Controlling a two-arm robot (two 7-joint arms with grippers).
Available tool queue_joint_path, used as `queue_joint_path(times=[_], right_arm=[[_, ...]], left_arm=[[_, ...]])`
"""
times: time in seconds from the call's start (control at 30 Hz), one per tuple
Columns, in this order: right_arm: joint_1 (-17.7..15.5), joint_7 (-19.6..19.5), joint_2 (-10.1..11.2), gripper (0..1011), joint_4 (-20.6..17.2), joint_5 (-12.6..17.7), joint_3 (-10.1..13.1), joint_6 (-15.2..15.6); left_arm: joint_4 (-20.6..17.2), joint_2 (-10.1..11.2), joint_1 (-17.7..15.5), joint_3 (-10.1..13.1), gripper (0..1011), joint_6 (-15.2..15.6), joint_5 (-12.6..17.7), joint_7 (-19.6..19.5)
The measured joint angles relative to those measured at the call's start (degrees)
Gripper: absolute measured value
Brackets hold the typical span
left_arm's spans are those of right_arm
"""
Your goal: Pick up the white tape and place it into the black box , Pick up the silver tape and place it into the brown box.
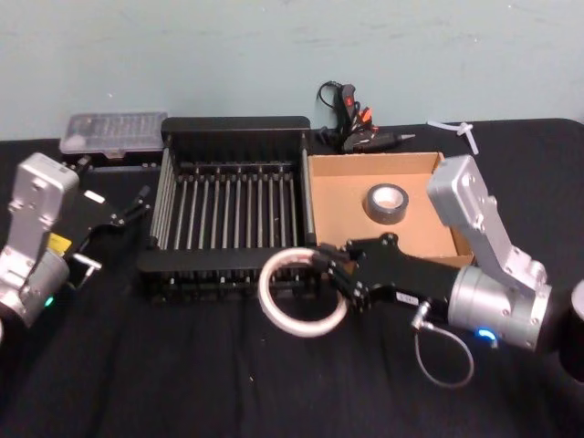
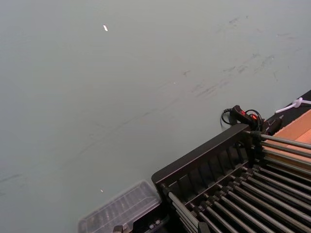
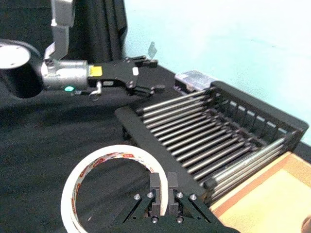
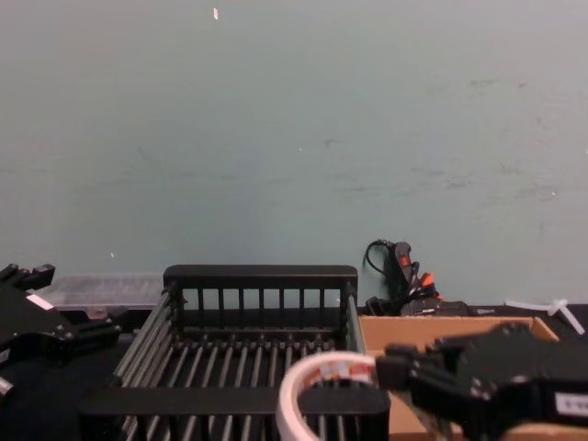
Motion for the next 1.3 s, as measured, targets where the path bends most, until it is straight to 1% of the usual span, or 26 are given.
queue_joint_path(times=[0.17, 0.2, 0.23, 0.27, 0.33, 0.37, 0.43, 0.47, 0.53, 0.57, 0.63, 0.73, 0.8, 0.83, 0.9, 0.93, 1.1, 1.17, 1.2, 1.3], right_arm=[[2.41, -1.15, -1.5, 94, 1.58, -0.14, -0.63, 0.65], [3.36, -1.74, -2.16, 94, 2.17, -0.44, -0.89, 0.98], [3.36, -1.74, -2.16, 94, 2.17, -0.44, -0.89, 0.98], [4.25, -2.44, -2.92, 94, 2.88, -0.81, -1.12, 1.38], [5.12, -3.21, -3.74, 94, 3.63, -1.16, -1.3, 1.9], [6.12, -4.12, -4.71, 94, 4.46, -1.59, -1.44, 2.56], [7.21, -5.02, -5.81, 94, 5.52, -2.03, -1.62, 3.19], [8.25, -5.88, -6.84, 94, 6.57, -2.52, -1.77, 3.78], [9.32, -6.53, -7.85, 94, 7.68, -2.99, -1.9, 4.15], [10.3, -7.16, -8.98, 94, 8.99, -3.49, -2.04, 4.36], [11.18, -7.66, -9.92, 94, 10.17, -3.93, -2.13, 4.46], [13.22, -8.84, -12.31, 94, 13.23, -5.12, -2.27, 4.54], [13.99, -9.32, -13.34, 94, 14.62, -5.62, -2.3, 4.43], [14.74, -9.73, -14.32, 94, 16.02, -6.23, -2.37, 4.19], [15.42, -10.11, -15.22, 94, 17.37, -6.85, -2.44, 3.77], [16.11, -10.57, -16.16, 94, 18.85, -7.53, -2.53, 3.07], [17.73, -11.32, -18.41, 95, 22.43, -9.02, -2.71, 1.33], [18.71, -11.74, -19.61, 94, 24.67, -9.81, -2.79, 0.57], [19.42, -12.05, -20.54, 95, 26.28, -10.31, -2.87, 0.16], [20.46, -12.51, -21.87, 94, 28.84, -11.09, -2.96, -0.43]], left_arm=[[0.0, 0.0, 0.0, 0.0, 1001, 0.0, 0.0, 0.0], [0.0, 0.0, 0.0, 0.0, 1001, 0.0, 0.0, 0.0], [0.0, 0.0, 0.0, 0.0, 1001, 0.0, 0.0, 0.0], [0.0, 0.0, 0.0, 0.0, 1001, 0.0, 0.0, 0.0], [0.0, 0.0, 0.0, 0.0, 1001, 0.0, 0.0, 0.0], [0.0, 0.0, 0.0, 0.0, 1002, 0.0, 0.0, 0.0], [0.0, 0.0, 0.0, 0.0, 1001, 0.0, 0.0, 0.0], [0.0, 0.0, 0.0, 0.0, 1001, 0.0, 0.0, 0.0], [0.0, 0.0, 0.0, 0.0, 1001, 0.0, 0.0, 0.0], [0.0, 0.0, 0.0, 0.0, 1001, 0.0, 0.0, 0.0], [0.0, 0.0, 0.0, 0.0, 1001, 0.0, 0.0, 0.0], [0.0, 0.0, 0.0, 0.0, 1001, 0.0, 0.0, 0.0], [0.0, 0.0, 0.0, 0.0, 1001, 0.0, 0.0, 0.0], [0.0, 0.0, 0.0, 0.0, 1001, 0.0, 0.0, 0.0], [0.0, 0.0, 0.0, 0.0, 1001, 0.0, 0.0, 0.0], [0.0, 0.0, 0.0, 0.0, 1001, 0.0, 0.0, 0.0], [0.0, 0.0, 0.0, 0.0, 1001, 0.0, 0.0, 0.0], [0.0, 0.0, 0.0, 0.0, 1001, 0.0, 0.0, 0.0], [0.0, 0.0, 0.0, 0.0, 1001, 0.0, 0.0, 0.0], [0.0, 0.0, 0.0, 0.0, 1001, 0.0, 0.0, 0.0]])
